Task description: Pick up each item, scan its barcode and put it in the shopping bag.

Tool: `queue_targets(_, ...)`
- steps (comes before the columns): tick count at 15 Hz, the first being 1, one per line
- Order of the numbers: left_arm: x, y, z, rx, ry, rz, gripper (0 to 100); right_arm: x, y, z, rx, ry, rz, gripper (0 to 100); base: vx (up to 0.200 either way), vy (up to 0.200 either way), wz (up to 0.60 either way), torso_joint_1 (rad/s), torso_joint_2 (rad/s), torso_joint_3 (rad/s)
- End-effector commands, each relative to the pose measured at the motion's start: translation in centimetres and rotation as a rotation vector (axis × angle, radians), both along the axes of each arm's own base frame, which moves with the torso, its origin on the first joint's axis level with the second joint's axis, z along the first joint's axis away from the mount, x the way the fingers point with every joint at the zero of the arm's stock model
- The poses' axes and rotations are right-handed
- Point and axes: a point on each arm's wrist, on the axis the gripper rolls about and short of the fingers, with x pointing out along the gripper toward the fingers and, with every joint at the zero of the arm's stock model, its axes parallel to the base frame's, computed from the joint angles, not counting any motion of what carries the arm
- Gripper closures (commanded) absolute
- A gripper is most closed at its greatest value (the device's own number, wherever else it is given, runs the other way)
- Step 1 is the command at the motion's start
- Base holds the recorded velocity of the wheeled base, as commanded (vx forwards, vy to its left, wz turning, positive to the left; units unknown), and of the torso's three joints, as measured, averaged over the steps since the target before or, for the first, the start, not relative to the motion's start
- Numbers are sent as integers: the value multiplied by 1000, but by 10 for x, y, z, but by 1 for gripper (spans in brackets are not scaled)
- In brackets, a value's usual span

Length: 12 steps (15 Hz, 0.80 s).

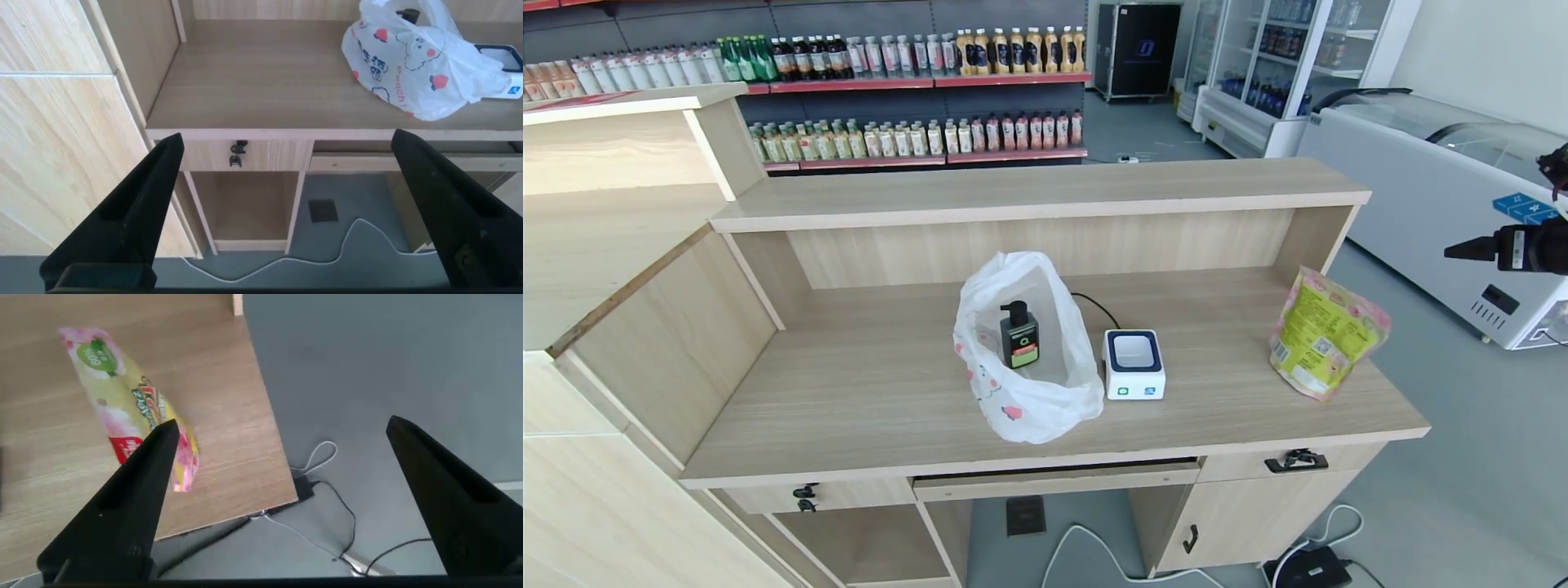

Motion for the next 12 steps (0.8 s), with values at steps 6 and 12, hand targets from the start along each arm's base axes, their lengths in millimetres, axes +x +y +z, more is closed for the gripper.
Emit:
queue_targets(6,0,0,0,0,0,1,0,39,39,-45,33,81,136,0,0,0,0,0,0,0)
queue_targets(12,0,0,0,0,0,1,0,66,63,-80,35,78,204,0,0,0,0,0,0,0)
